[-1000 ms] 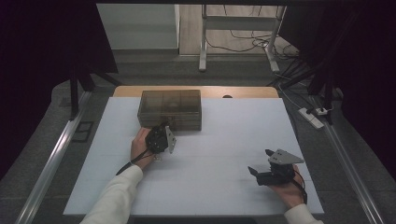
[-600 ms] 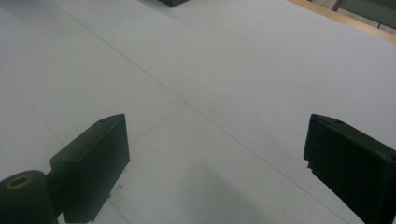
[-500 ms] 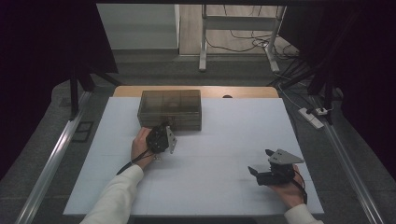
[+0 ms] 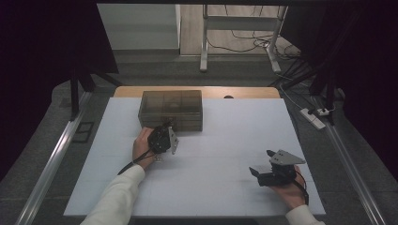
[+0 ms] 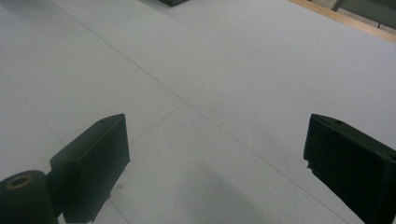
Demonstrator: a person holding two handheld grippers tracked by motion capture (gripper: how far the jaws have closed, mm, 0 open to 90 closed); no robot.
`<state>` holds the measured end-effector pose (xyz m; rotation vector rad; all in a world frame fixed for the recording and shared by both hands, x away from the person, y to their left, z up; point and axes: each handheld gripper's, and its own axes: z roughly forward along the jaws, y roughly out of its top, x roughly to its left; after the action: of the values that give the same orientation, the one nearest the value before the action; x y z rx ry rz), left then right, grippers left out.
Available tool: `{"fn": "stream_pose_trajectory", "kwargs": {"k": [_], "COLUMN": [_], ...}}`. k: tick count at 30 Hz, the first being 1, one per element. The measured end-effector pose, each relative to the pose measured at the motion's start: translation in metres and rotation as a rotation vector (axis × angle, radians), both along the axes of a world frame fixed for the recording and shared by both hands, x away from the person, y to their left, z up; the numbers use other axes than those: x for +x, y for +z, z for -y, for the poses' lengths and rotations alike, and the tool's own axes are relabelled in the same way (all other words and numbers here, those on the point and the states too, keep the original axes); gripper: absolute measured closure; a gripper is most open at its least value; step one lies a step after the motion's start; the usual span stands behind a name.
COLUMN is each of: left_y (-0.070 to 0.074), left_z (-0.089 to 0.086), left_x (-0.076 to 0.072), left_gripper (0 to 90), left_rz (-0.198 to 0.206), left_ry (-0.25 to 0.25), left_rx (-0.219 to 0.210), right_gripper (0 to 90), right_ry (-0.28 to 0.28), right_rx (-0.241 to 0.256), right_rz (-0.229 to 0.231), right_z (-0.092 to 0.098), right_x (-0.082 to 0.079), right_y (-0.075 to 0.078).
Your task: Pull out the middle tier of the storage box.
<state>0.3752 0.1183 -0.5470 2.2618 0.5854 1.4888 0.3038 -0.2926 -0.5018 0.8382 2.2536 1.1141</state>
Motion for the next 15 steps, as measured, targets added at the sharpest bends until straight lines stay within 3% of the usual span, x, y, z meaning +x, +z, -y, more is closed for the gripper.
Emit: {"fn": "stream_pose_trajectory", "kwargs": {"k": [15], "left_y": [-0.0028], "left_z": [0.0017], "left_x": [-0.0016], "left_gripper": [74.7], "left_rz": [0.033], "left_ry": [0.004], "left_rx": [0.071], "right_gripper": [6.8], "right_ry": [0.002], "right_rx": [-0.004], "right_rz": [-0.003], "right_z": [-0.0002], "right_x": [0.0001], "right_y": [-0.0002]}}
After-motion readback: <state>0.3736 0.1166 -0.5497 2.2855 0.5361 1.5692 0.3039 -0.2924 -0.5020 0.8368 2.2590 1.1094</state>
